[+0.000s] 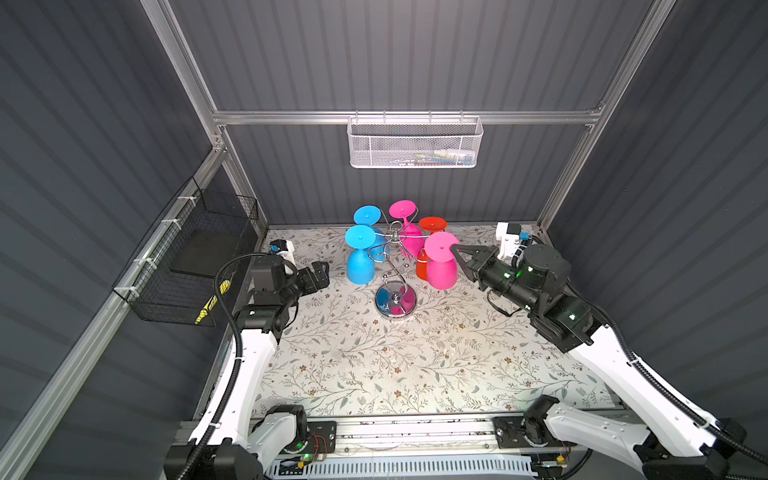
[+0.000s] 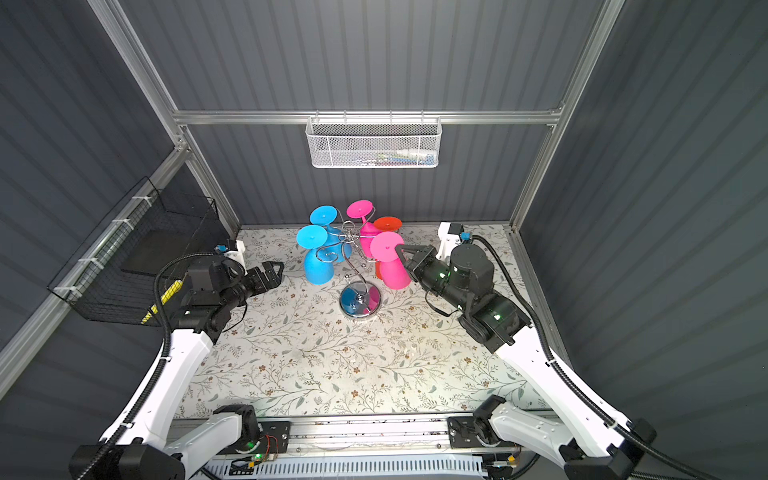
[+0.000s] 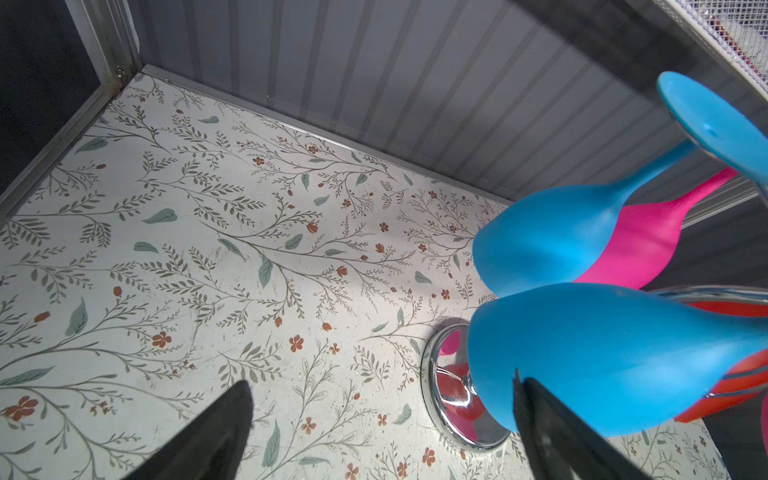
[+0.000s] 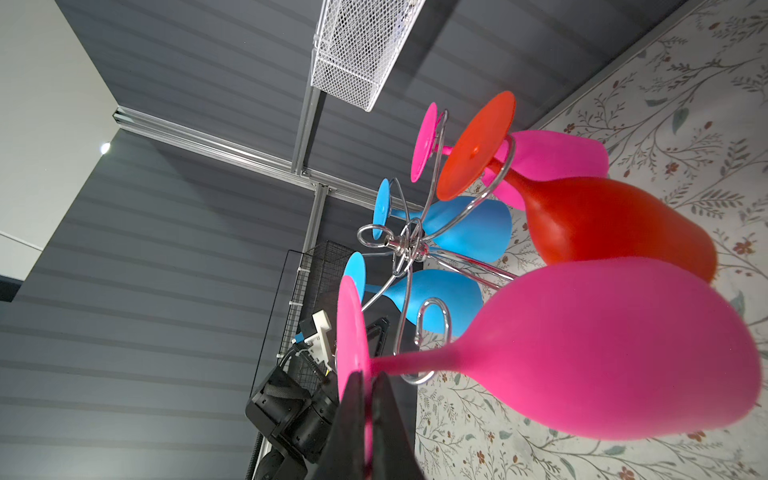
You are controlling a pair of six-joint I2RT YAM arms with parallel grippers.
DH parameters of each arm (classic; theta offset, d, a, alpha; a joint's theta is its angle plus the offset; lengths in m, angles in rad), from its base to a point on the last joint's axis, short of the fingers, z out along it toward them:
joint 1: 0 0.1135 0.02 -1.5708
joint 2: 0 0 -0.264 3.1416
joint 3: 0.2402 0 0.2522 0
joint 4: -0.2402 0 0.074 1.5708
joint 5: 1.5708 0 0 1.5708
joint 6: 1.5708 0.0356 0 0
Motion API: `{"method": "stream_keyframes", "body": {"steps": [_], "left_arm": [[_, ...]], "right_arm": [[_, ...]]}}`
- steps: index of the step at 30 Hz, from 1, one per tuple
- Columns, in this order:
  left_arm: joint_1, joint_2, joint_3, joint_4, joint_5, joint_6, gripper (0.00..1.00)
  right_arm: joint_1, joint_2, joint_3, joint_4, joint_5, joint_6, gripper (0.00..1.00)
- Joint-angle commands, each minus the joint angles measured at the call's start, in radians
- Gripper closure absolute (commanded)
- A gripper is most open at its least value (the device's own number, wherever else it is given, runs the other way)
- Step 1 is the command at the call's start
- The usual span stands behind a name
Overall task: Take the wine glass off the wine glass rack
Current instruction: 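Lift the pink glass up away from the rack with the right gripper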
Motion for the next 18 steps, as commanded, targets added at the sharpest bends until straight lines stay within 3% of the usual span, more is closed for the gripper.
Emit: {"method": "stream_keyframes", "body": {"steps": [1, 11, 15, 18], "left_arm": [[-0.005, -0.010, 0.057, -0.043, -0.016, -0.005, 0.00], [-0.005, -0.022, 0.183, -0.098, -0.042, -0.034, 0.00], [-0.006, -0.002, 0.276, -0.096, -0.010, -0.072, 0.00], [-0.005, 0.053, 0.386, -0.098, 0.088, -0.091, 0.00]], "right_arm": [[-0.015, -0.056, -0.023, -0.034, 0.017, -0.015, 1.00], [-0.124, -0.133, 0.007, -0.119, -0.052, -0.060, 1.00], [-0.165, -0.112, 0.138, -0.199, -0.070, -0.234, 1.00], [-0.200, -0.056, 0.284, -0.221, -0.137, -0.414, 1.00]]}}
